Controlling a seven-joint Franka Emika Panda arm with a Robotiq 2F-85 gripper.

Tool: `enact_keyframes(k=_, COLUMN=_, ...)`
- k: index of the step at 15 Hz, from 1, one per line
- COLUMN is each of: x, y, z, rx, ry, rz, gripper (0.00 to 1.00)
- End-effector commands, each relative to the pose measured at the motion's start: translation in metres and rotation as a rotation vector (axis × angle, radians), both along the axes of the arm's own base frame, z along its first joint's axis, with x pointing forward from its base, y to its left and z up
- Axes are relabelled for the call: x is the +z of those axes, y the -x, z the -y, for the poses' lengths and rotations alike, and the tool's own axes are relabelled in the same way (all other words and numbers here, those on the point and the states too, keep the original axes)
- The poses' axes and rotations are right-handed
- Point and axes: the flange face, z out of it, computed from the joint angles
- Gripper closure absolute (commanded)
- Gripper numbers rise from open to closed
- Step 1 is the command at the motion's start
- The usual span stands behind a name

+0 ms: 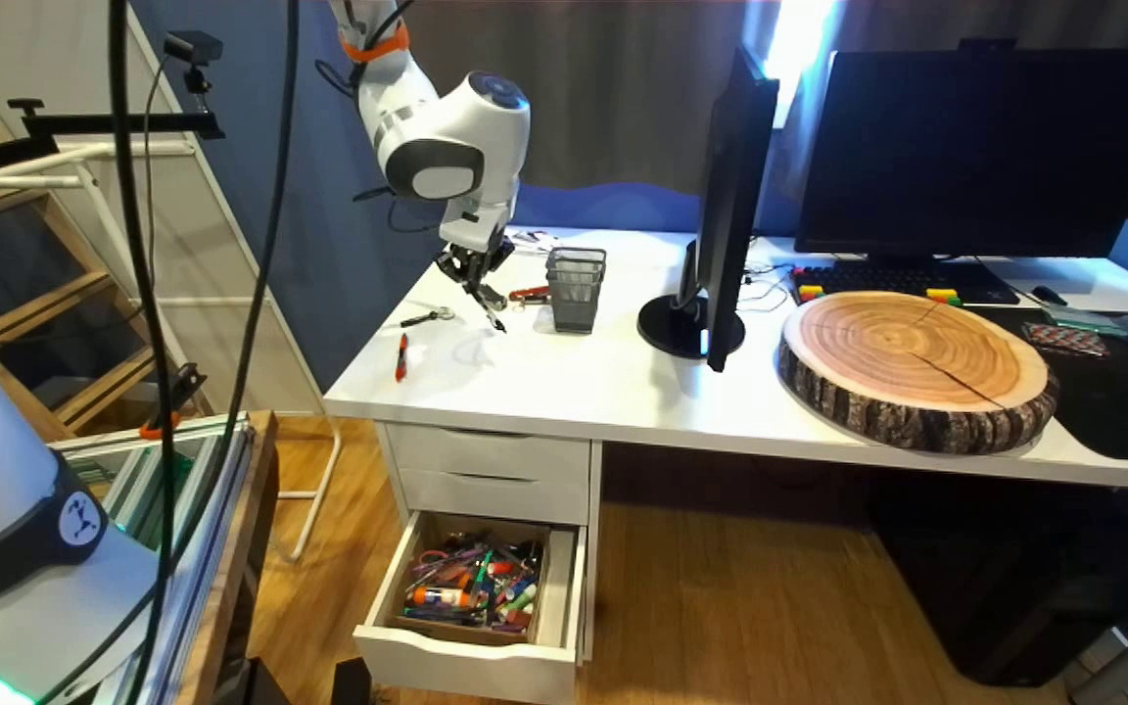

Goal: Turn the upside down gray pen holder the right way up and put it in the gray pen holder on the left, pick up the black pen and put it in the stacked gray pen holder

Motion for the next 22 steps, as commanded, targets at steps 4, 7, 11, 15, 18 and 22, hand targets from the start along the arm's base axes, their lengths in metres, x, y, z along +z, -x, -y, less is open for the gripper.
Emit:
enact_keyframes(k=4, x=0.015, y=-0.008, z=0.011, rx=-0.005, ry=-0.016, rz=0.013, gripper=0.88)
enact_keyframes(k=7, x=0.010, y=-0.003, z=0.008, rx=0.005, ry=-0.011, rz=0.006, gripper=0.97)
enact_keyframes(k=11, x=0.035, y=-0.018, z=0.009, rx=-0.066, ry=-0.135, rz=0.054, gripper=0.97)
enact_keyframes(k=15, x=0.066, y=-0.034, z=0.011, rx=-0.126, ry=-0.242, rz=0.091, gripper=0.97)
enact_keyframes(k=18, x=0.085, y=-0.046, z=0.016, rx=-0.177, ry=-0.308, rz=0.123, gripper=0.97)
enact_keyframes(k=22, x=0.105, y=-0.060, z=0.021, rx=-0.243, ry=-0.406, rz=0.136, gripper=0.97)
